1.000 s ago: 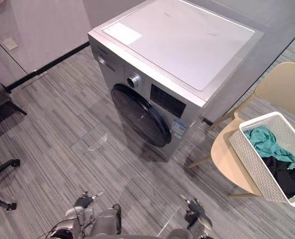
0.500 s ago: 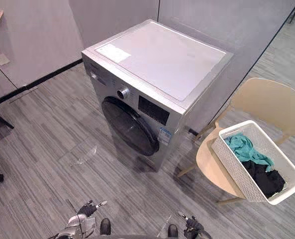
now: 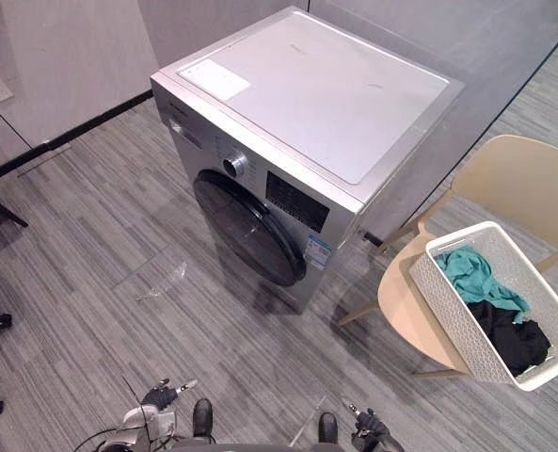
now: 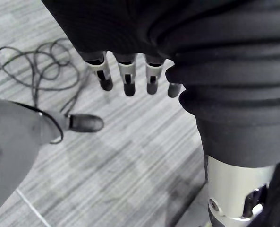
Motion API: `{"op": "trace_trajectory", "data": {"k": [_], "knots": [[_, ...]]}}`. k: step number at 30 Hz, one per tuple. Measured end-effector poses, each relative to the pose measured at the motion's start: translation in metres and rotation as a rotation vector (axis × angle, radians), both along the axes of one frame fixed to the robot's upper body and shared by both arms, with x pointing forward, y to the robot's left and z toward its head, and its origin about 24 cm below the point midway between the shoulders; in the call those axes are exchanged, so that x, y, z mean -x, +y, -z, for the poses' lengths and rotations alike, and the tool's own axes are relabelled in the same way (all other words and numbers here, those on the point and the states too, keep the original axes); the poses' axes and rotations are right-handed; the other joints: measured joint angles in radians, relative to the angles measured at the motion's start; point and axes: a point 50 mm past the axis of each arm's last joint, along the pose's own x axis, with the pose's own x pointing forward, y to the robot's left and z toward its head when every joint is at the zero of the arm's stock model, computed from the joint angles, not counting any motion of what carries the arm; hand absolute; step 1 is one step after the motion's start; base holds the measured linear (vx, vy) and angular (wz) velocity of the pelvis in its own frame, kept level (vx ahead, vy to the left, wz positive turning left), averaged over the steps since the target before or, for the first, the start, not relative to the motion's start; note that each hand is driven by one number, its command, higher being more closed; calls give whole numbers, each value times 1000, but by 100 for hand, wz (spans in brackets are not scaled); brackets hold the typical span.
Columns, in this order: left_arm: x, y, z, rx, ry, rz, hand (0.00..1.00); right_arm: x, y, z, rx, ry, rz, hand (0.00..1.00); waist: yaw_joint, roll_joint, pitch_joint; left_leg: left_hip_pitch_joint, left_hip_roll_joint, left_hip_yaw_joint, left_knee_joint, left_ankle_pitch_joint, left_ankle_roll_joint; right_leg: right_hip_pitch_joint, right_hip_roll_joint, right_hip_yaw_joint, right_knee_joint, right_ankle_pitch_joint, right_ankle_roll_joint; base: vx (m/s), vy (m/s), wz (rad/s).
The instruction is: Pick up the laundry basket with both hands and put the clothes into the washing machine.
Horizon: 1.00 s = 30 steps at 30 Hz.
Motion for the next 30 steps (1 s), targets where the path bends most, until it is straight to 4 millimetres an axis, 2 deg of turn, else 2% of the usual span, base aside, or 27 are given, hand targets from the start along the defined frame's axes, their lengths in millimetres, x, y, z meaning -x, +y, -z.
{"op": "trace_trajectory", "data": {"k": [1,3,5,6,8,9,11,12,13,14,15,16,18,20,22,26,30], "knots": [[-1,1,-1,-2,-7,3,0,-9,-3,-5,15,-42,-1,0,-1,1,0,-2,0,3,2,-1,-2,-4,0,4,0,0,0,127,-22,-13],[-8,-1,-4,5,-47,15,0,-49,-17,-36,127,-253,-29,0,-3,7,2,-8,3,22,7,-3,-6,-22,2,24,6,4,0,139,-22,-16],[-13,-2,-7,3,-72,27,0,-75,-25,-60,199,-388,-46,0,-4,7,2,-2,7,39,7,-3,-6,-26,8,36,16,9,2,126,-26,-11],[-15,-4,-8,4,-82,32,0,-86,-30,-72,239,-442,-50,0,-3,8,1,5,12,46,7,-3,-5,-26,13,39,30,9,1,133,-29,-5],[-13,-7,-7,12,-79,34,0,-96,-33,-83,278,-486,-84,0,1,13,-1,17,22,53,7,-3,-5,-27,26,40,60,11,-1,123,-25,1],[-12,-8,-6,14,-76,35,0,-97,-34,-85,288,-493,-97,0,1,14,-2,21,26,54,7,-3,-5,-27,30,40,72,11,-1,140,-26,10],[-11,-14,-4,13,-63,71,0,-99,-28,-86,304,-494,-162,0,1,35,-8,34,58,56,8,-2,-4,-56,64,44,177,11,-1,140,-31,8],[-13,-20,-4,25,-69,75,0,-102,-26,-88,310,-503,-188,0,2,62,-3,36,91,54,8,-2,-4,-117,97,55,300,13,-4,93,-88,-5],[-16,-23,-5,29,-76,77,0,-107,-19,-92,312,-528,-224,0,2,102,5,37,122,55,9,-2,-5,-167,131,70,284,-66,5,32,-75,0],[-14,-22,-4,25,-69,78,0,-106,-17,-93,311,-536,-234,0,0,87,-5,36,113,56,10,-2,-5,-146,131,74,153,-26,-8,32,-116,38],[-16,-15,-6,5,-75,81,0,-102,-11,-93,299,-549,-234,0,-9,43,-11,28,72,53,30,-11,-16,-136,107,82,16,129,-14,50,-92,41],[-16,-16,-6,4,-76,78,0,-100,-11,-91,300,-542,-235,0,-7,48,-17,27,74,54,39,-29,-36,-129,106,67,19,107,-27,90,-106,18],[-14,-32,-3,37,-69,71,0,-103,-7,-94,302,-560,-283,0,6,98,-21,25,80,83,49,-37,-37,-133,112,78,13,107,-26,70,-33,-19],[-12,-40,-1,58,-63,71,0,-100,2,-93,284,-564,-351,0,6,109,-26,32,78,91,57,-38,-38,-128,111,84,13,107,-26,20,-8,-7],[-12,-40,-1,58,-64,72,0,-94,16,-91,250,-576,-431,0,3,106,-26,32,78,97,75,-47,-49,-118,109,84,14,107,-26,3,0,3],[-14,-35,-3,24,-64,99,0,-85,47,-85,172,-583,-583,0,4,89,-22,18,73,107,77,-71,-41,-125,102,71,14,107,-26,-33,21,7],[-15,-21,-5,-24,-64,83,0,-83,77,-86,96,-618,-691,0,7,50,-5,-19,58,101,88,-76,-36,-153,86,70,6,108,-27,-85,19,6]]}}
